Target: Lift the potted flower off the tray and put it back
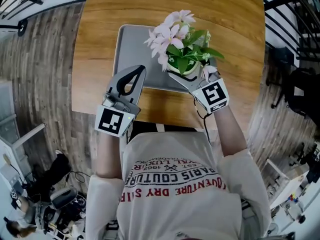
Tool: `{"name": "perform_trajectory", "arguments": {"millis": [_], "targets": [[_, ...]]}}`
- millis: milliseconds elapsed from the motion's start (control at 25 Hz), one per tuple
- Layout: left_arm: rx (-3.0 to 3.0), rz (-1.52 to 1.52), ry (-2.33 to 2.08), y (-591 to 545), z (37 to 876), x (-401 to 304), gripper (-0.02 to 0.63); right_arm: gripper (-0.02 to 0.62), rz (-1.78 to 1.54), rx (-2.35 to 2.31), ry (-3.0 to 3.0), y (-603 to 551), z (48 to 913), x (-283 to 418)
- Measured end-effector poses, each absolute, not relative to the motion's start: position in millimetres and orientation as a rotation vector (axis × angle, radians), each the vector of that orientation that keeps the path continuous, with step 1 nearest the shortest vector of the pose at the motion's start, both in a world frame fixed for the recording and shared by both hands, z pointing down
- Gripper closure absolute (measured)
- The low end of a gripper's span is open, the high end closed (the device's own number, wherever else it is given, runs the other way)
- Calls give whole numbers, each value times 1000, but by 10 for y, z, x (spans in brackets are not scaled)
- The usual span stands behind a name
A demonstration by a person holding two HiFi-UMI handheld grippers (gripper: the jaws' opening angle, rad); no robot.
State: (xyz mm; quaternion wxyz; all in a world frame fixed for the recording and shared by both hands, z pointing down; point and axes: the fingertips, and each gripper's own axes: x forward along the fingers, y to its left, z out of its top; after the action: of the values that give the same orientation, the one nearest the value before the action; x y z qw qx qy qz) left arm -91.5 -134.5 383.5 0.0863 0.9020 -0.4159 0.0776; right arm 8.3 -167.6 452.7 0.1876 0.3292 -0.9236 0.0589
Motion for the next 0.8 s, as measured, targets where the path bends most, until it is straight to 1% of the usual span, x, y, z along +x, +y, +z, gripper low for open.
{"name": "perform_trajectory", "arguments": {"millis": [240,800], "targets": [[2562,235,-1258,-1398,4351,-1336,594,101,213,761,-2612,-1860,5038,-596],[2442,239,-1322,-1475,4586,-1101,594,101,196,536,-2696,-1968,5385,-621]]}}
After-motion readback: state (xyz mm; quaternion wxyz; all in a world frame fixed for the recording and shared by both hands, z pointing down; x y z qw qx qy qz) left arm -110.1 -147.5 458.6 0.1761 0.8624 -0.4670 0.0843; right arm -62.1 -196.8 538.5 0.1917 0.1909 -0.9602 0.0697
